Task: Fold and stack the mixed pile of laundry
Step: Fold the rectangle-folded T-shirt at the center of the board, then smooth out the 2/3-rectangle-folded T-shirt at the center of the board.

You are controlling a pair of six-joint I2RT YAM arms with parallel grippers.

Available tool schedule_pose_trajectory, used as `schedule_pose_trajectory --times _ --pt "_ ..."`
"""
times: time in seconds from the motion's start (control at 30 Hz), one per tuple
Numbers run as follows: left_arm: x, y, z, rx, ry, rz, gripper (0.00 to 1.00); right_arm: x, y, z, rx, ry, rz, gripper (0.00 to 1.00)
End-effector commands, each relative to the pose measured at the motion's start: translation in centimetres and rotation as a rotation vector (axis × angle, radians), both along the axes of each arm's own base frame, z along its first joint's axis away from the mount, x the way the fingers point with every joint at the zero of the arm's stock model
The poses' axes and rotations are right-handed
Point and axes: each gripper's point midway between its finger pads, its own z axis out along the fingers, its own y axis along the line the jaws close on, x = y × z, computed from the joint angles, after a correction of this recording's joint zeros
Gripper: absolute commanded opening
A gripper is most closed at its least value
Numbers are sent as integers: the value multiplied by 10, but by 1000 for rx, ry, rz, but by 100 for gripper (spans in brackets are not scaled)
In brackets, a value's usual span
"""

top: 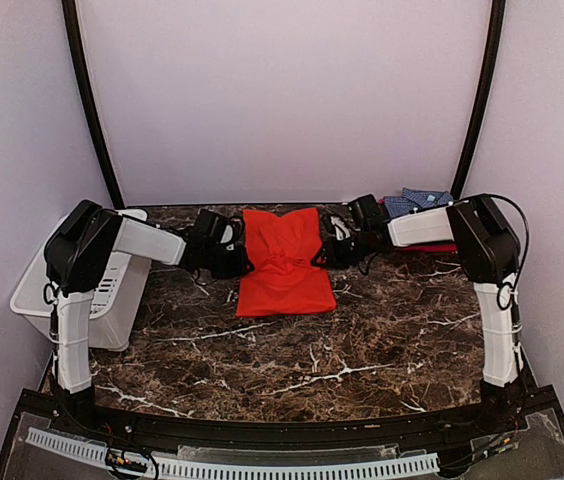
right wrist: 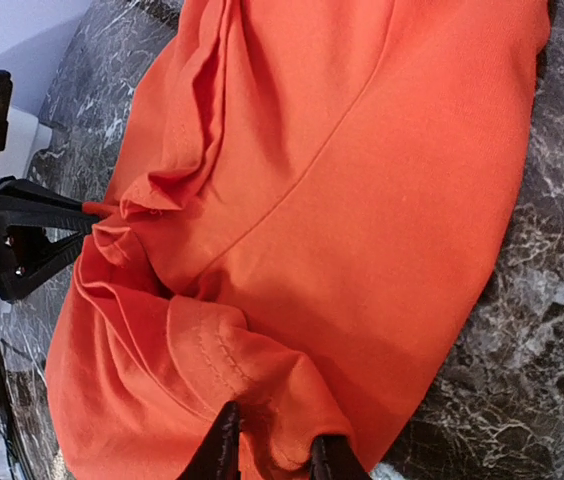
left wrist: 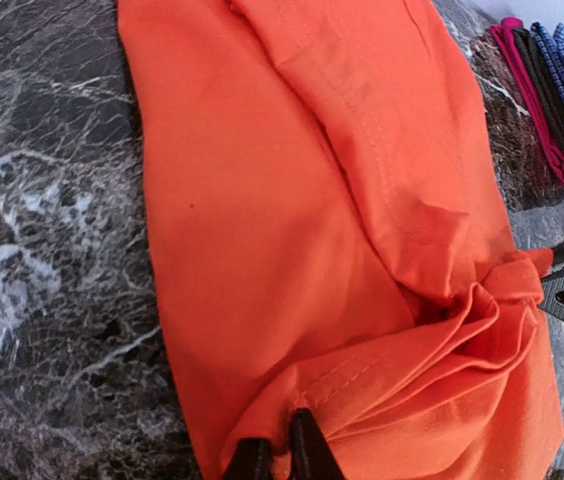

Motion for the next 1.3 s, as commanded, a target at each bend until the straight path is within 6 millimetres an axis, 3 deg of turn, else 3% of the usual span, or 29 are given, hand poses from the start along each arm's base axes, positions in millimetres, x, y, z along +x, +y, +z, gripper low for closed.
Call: schedule_pose_trajectory --times 0.0,0.17,0.27,0.33,0.43,0.57,0.7,0.77,0.9,1.0,1.1,1.2,1.27 --pt "19 2 31 -48 -48 -6 20 14 4 26 67 -27 23 30" --pt "18 20 77 -37 -119 6 41 9 -16 85 110 -102 6 51" --pt "5 29 109 -43 -167 -10 53 -3 -27 113 118 -136 12 62" --pt "-9 29 118 -65 -158 -34 56 -20 -28 114 128 -107 40 62" --pt "-43 24 115 -125 -127 -107 54 -51 -22 113 184 -61 81 55" --pt "-81 1 100 -171 -91 -205 50 -87 4 106 219 -10 142 49" --pt "-112 -40 78 -209 -36 -304 45 -114 44 96 289 59 216 45" --pt "-116 -56 74 -262 -32 -326 43 -124 62 83 298 93 242 43" --pt "-116 -68 53 -320 21 -315 42 -130 81 56 335 160 262 40" --pt "-116 -64 26 -309 71 -281 41 -126 75 20 307 227 225 37" --pt "-111 -45 11 -288 96 -214 41 -124 51 -11 258 274 163 36" --pt "-113 -23 1 -269 123 -168 41 -124 27 -24 233 303 111 36" --pt "-117 -19 7 -259 107 -185 41 -128 20 -14 245 292 124 37"
